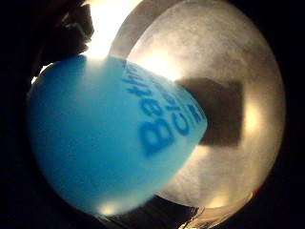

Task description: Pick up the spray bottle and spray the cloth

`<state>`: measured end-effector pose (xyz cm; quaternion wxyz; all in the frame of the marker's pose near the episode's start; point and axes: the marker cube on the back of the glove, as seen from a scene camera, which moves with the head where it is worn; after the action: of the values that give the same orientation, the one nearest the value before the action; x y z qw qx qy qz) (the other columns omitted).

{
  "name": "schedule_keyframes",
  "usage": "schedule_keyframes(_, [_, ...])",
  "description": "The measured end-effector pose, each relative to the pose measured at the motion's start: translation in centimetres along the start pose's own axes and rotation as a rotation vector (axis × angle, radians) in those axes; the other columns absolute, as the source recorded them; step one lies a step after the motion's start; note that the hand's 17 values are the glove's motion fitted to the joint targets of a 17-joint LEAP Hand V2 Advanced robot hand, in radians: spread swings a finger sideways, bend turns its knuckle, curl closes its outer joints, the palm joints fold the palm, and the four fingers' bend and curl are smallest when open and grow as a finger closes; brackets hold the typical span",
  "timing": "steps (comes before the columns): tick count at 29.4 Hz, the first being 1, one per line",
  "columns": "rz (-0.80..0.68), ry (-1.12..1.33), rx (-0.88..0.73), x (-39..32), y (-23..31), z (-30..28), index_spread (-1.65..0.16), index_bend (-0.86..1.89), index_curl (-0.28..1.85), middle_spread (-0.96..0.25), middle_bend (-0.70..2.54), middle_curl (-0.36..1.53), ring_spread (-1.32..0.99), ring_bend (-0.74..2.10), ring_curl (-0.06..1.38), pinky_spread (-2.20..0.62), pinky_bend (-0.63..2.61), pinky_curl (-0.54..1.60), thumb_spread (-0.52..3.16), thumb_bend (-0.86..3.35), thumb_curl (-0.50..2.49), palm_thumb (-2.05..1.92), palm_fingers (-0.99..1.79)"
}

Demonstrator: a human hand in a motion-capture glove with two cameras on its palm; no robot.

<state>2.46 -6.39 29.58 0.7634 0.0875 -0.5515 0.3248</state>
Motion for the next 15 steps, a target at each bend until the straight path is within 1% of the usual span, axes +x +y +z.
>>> schedule_keyframes(4, [-0.004, -0.049, 0.034, 0.44, -0.6, 0.37, -0.26, 0.36, 0.37, -0.03, 0.37, 0.41, 0.02, 0.28, 0.31, 0.13, 0.35, 0.23, 0.93, 0.06, 0.56, 1.08, 0.88])
schedule_keyframes(6, [-0.019, -0.051, 0.039, 0.41, -0.66, 0.33, -0.24, 0.41, 0.39, -0.04, 0.42, 0.43, 0.01, 0.25, 0.3, 0.13, 0.28, 0.22, 0.89, 0.06, 0.57, 1.11, 0.95])
schedule_keyframes(9, [-0.03, -0.062, 0.059, 0.37, -0.73, 0.29, -0.22, 0.44, 0.43, -0.05, 0.45, 0.45, -0.01, 0.22, 0.31, 0.12, 0.23, 0.22, 0.84, 0.04, 0.59, 1.13, 1.0])
schedule_keyframes(15, [-0.002, -0.053, 0.103, 0.61, -0.78, 0.43, -0.2, 0.43, 0.47, -0.07, 0.46, 0.48, -0.03, 0.19, 0.34, 0.09, 0.18, 0.23, 0.77, 0.01, 0.61, 1.15, 1.03])
